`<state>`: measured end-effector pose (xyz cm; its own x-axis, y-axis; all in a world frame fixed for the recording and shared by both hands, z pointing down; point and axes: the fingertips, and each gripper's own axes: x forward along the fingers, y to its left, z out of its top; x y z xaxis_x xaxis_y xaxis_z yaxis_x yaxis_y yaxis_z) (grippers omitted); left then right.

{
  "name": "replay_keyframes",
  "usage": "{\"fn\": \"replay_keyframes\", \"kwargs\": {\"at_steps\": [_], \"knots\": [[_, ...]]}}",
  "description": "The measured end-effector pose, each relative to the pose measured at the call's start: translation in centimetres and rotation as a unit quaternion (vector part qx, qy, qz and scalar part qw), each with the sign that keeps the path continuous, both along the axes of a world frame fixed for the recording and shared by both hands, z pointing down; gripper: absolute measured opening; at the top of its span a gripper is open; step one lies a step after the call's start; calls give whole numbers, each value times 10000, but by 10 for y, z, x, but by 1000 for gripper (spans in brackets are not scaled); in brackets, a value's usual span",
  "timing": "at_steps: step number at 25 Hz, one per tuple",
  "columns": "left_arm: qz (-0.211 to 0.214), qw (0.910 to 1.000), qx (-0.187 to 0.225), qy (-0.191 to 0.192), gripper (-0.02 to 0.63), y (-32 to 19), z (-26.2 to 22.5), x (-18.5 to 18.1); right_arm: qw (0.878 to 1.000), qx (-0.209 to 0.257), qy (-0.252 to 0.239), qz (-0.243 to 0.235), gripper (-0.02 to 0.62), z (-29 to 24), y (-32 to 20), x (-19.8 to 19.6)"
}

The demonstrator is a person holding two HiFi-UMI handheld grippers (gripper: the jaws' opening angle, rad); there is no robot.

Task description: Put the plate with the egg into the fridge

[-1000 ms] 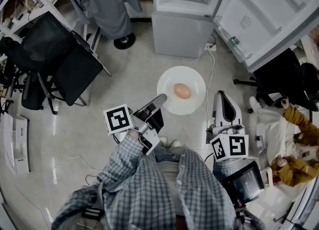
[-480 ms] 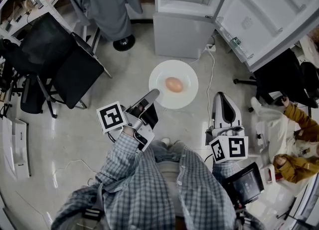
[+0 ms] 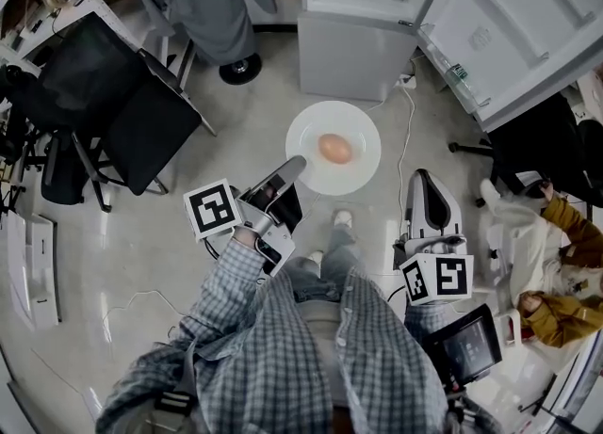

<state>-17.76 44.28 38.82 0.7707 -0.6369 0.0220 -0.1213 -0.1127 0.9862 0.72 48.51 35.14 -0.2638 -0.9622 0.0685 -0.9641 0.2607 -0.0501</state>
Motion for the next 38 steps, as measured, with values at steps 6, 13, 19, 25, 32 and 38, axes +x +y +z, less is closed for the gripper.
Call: {"fn": "replay_keyframes", "kwargs": {"at_steps": [6,13,19,25,32,38], "knots": [[-156,9998,-54,85,18,-22,2,16,9999,-10,-102,-67,6,4,-31,17],[-253,9996,-54,123,18,-66,0,55,9995,66,202,-245,6,0,-79,52],[-344,9993,-43,117,18,-98,-6,83,9994,87,84,-336,6,-5,-120,82],[-397,9992,-18,57,18,-128,-10,108,9992,136,-108,-347,6,-5,-157,111],[-520,9986,-18,-3,18,-153,-10,124,9988,132,-113,-463,6,-5,-185,128],[-561,9984,-79,-43,18,-172,-6,125,9987,94,-114,-485,6,-1,-202,132]]}}
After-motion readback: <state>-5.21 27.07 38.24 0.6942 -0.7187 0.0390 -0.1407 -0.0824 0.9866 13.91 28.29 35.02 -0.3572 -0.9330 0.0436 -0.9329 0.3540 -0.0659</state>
